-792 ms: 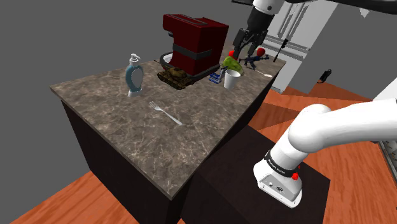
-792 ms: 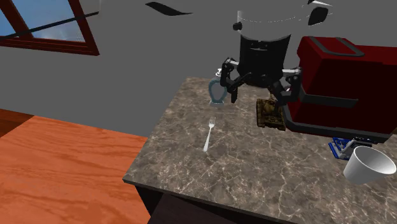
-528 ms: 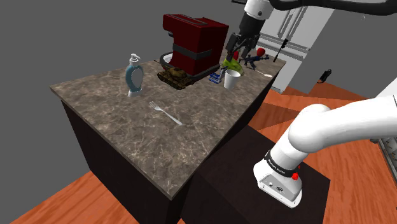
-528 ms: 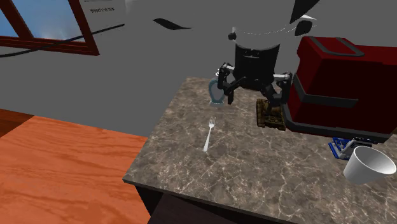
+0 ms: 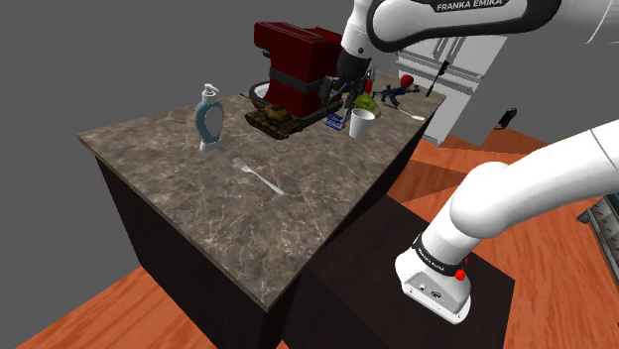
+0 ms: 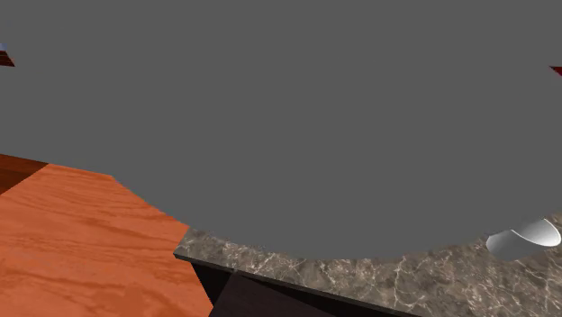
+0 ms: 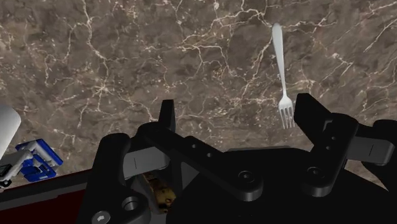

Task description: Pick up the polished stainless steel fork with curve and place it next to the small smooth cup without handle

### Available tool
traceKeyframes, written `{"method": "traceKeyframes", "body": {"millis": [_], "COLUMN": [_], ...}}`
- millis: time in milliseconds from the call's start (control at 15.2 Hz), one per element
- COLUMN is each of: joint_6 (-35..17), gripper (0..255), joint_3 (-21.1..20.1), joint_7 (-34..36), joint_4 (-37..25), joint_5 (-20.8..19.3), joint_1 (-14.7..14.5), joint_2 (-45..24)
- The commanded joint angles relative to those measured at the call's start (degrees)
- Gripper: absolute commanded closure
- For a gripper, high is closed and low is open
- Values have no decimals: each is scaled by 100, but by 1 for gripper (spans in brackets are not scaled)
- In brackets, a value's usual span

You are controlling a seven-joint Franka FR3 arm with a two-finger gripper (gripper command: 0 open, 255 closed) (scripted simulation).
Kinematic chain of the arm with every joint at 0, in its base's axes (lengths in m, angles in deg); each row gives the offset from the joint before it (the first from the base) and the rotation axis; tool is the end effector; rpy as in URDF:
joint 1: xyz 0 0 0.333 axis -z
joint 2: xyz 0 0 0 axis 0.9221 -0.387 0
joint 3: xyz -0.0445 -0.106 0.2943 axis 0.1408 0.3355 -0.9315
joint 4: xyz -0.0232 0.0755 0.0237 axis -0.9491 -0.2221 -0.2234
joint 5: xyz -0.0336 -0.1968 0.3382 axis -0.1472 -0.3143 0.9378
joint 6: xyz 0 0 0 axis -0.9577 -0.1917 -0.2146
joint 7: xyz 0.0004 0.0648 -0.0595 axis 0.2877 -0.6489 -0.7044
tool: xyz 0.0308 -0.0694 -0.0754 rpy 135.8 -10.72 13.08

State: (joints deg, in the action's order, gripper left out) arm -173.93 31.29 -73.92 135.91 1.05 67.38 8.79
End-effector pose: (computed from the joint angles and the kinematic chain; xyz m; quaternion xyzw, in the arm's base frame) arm 0.4016 0.0489 0.5163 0.9955 -0.0663 0.0625 0.0254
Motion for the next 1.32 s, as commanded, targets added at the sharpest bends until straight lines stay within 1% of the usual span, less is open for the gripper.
{"method": "traceKeyframes", "body": {"millis": [0,264,594,924,1254], "joint_6": [-362,-959,-1598,-2088,-2412], "gripper": [0,0,0,0,0], "joint_3": [-100,-250,-420,-532,-550], "joint_7": [114,293,551,844,1128], "joint_4": [-27,-177,-532,-1068,-1780], "joint_5": [18,-2,-124,-354,-627], "joint_1": [-25,-48,-74,-138,-281], "joint_2": [-402,-1194,-2249,-3347,-4459]}}
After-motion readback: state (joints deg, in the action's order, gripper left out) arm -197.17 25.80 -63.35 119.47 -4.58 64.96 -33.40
